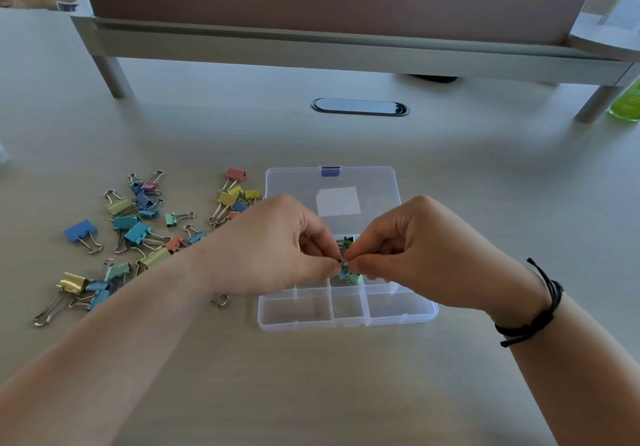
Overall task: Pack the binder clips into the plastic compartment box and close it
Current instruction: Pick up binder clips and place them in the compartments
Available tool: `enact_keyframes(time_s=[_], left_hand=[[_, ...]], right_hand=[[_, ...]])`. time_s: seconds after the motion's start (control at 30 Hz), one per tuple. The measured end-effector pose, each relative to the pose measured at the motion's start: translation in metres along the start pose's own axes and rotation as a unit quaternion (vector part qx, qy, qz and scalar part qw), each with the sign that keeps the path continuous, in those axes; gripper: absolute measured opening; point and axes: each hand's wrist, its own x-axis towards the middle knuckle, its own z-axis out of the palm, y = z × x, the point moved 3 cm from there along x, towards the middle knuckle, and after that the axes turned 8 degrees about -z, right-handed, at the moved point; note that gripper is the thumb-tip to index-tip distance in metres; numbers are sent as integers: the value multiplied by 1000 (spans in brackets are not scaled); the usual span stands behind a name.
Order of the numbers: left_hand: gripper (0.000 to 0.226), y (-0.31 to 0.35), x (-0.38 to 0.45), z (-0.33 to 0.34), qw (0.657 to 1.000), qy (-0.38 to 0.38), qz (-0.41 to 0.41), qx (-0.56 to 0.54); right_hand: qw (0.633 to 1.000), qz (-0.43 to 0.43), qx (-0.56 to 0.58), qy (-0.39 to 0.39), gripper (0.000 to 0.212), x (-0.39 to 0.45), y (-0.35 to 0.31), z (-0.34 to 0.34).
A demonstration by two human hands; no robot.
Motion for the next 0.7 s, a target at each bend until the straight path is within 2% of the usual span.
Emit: enact_keyframes(time_s=[0.2, 0.47, 0.7], left_hand=[[4, -1, 2, 4, 999, 21, 12, 46], [6, -3, 6, 7, 998, 31, 2, 46], [8, -3, 8, 8, 999, 17, -24, 21]], right_hand=[[996, -14, -87, -18, 10, 0, 2, 7], [993, -32, -117, -13, 10, 2, 6, 13], [976, -46, -186, -98, 17, -2, 4, 17]])
